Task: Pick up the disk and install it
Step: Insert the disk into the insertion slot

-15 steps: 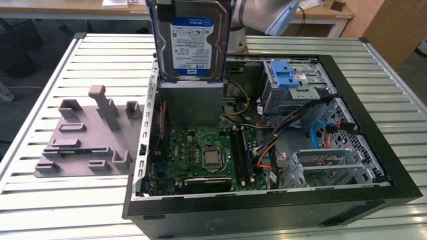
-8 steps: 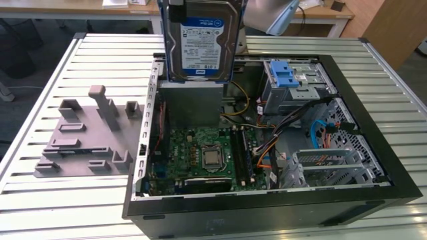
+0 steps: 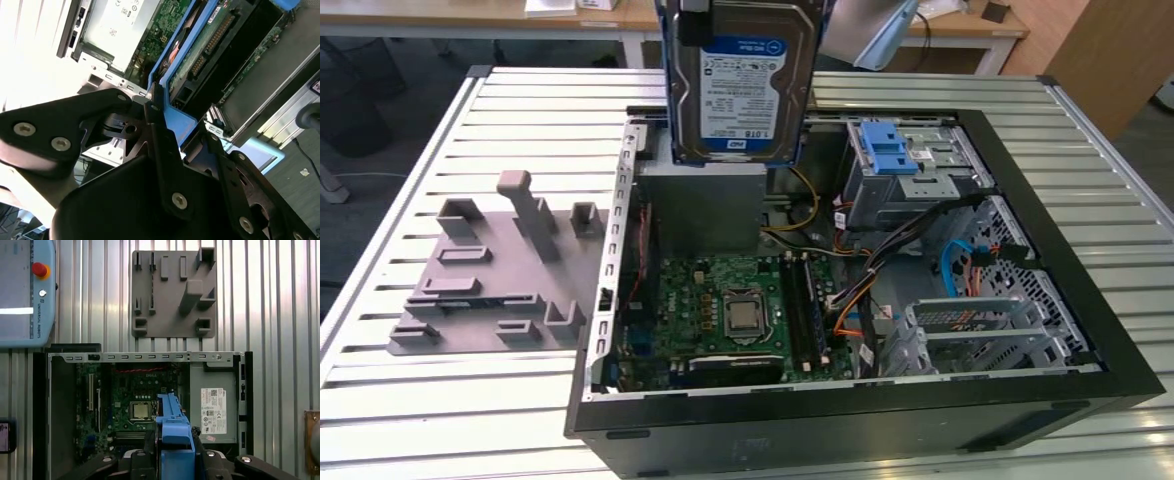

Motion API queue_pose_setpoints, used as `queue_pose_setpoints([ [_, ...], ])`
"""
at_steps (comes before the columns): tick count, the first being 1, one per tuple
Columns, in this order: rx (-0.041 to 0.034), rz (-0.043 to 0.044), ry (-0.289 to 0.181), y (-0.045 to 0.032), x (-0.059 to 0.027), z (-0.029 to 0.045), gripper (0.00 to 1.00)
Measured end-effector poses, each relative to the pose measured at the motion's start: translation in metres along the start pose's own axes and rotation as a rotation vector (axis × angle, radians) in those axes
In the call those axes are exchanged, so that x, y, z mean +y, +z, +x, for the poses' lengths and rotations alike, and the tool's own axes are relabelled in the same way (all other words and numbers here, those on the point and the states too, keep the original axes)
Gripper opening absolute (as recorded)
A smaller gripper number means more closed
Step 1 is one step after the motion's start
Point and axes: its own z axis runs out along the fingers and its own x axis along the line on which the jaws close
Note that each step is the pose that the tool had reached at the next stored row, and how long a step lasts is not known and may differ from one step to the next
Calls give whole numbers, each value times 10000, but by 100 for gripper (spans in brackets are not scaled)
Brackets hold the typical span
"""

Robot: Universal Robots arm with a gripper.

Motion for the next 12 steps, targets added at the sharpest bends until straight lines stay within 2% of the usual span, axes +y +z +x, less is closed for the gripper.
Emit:
queue_pose_setpoints([
  [12,0,0,0,3,-86,1,36],
])
